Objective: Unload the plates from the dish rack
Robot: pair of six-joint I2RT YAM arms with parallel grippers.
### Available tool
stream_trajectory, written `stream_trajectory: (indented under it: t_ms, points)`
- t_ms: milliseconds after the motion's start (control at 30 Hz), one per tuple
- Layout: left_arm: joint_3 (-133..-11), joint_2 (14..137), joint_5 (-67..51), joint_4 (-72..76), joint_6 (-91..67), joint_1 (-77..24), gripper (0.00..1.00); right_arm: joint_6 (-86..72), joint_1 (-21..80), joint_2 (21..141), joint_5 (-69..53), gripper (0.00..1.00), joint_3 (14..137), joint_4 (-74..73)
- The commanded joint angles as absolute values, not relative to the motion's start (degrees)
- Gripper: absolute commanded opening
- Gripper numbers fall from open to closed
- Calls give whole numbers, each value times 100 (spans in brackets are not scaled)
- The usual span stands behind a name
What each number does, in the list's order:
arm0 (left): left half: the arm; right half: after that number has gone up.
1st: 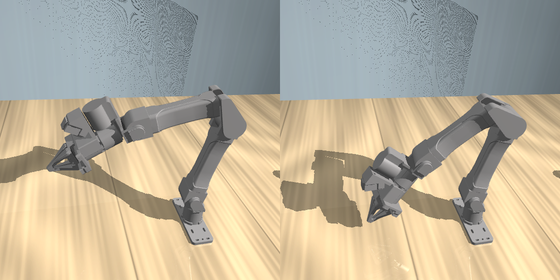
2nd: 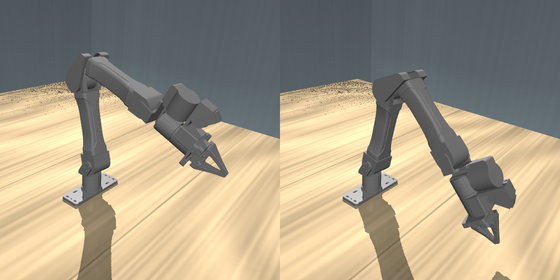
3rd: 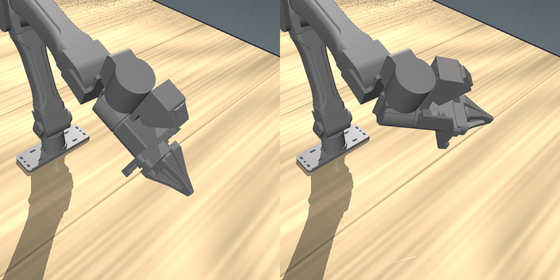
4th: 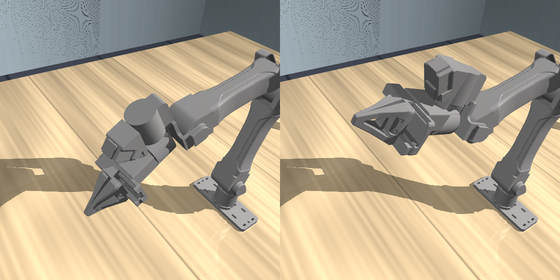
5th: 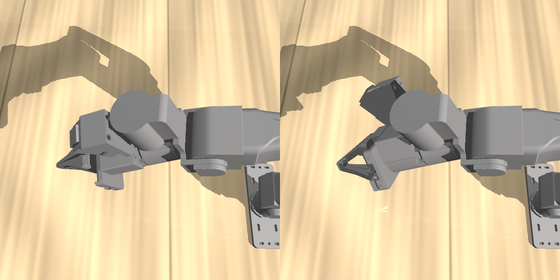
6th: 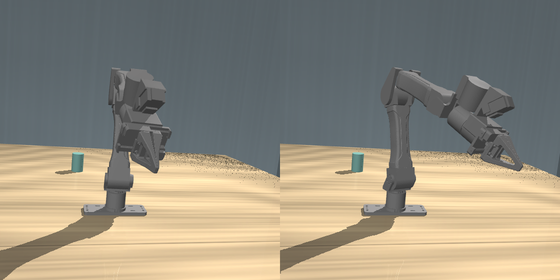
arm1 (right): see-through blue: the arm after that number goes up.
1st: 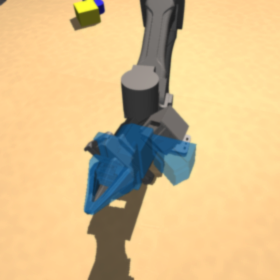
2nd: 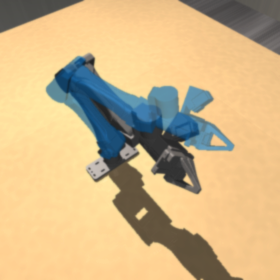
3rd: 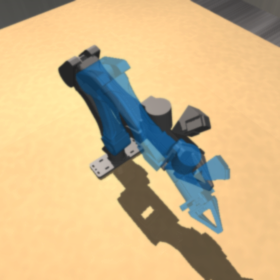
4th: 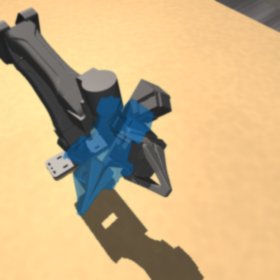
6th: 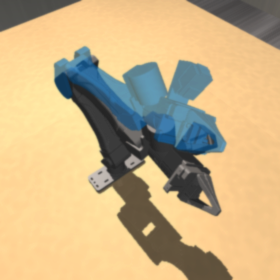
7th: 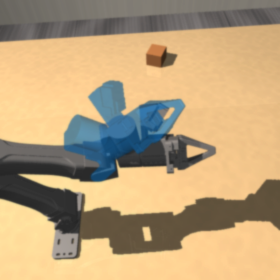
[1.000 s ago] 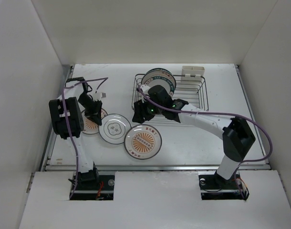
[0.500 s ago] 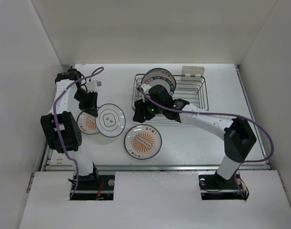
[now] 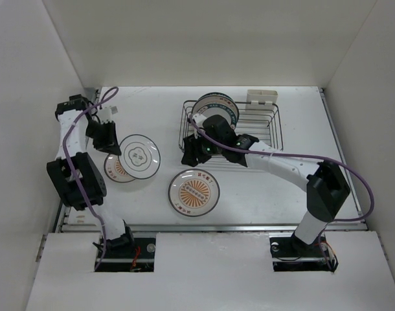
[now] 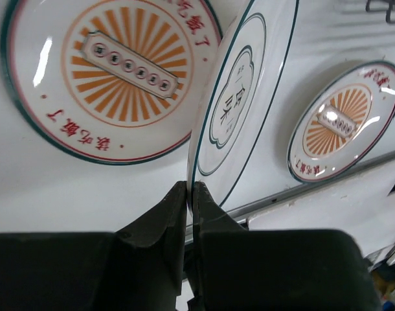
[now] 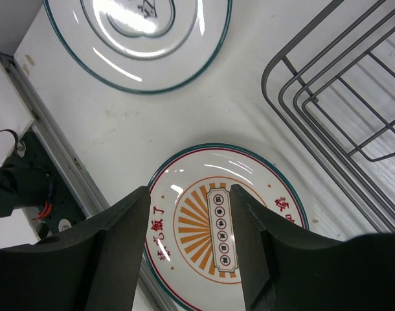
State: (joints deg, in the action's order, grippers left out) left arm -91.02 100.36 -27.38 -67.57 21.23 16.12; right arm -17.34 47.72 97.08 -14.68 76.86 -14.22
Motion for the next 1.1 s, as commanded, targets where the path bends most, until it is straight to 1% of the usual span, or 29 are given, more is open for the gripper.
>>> stream_trajectory:
  t_ms: [0,133,300,467,533,600,633,667,767,833,867,1000,1067]
  points:
    - [-9281,9773,-3066,-6584,1872,2161,0,-1670,4843,9404,-1389,59,7621,-1362]
    - [-9281,10019,-3541,-6583,1811,2698,0,-1670,4843,9352,-1389,59,7620,-1362]
    - [-9220,10616,-3480,-6583,1697,2900,0,-1670,4843,9352,-1389,59,7620,-1362]
    - [-9220,11013,-3155,-6583,1538,2953,0,-1670,4843,9352,-1389,59,7620,-1362]
    - [-9168,11092,-2954,-6522,1485,2953,5,-1670,4843,9352,-1336,59,7620,-1362]
    - [-9167,11092,-2796,-6451,1416,2953,11,-1670,4843,9352,-1336,59,7620,-1415]
    - [-9115,11092,-2638,-6382,1415,2953,16,-1670,4843,9352,-1336,59,7620,-1415]
    - [-9114,11092,-2558,-6381,1354,2953,19,-1670,4843,9352,-1284,59,7620,-1415]
    - [-9053,11092,-2287,-6267,1293,2953,19,-1670,4843,9299,-1283,59,7673,-1467]
    - [-9053,11039,-2206,-6196,1292,2953,23,-1670,4843,9299,-1152,60,7673,-1468]
    - [-9053,11039,-2128,-6196,1292,2953,23,-1670,4843,9247,-1090,60,7673,-1529]
    - [-9000,10978,-2021,-6135,1292,2953,23,-1731,4843,9009,-309,60,7726,-1529]
    - [-8947,10837,-2021,-6082,1239,2953,23,-1731,4843,8904,157,66,7726,-1590]
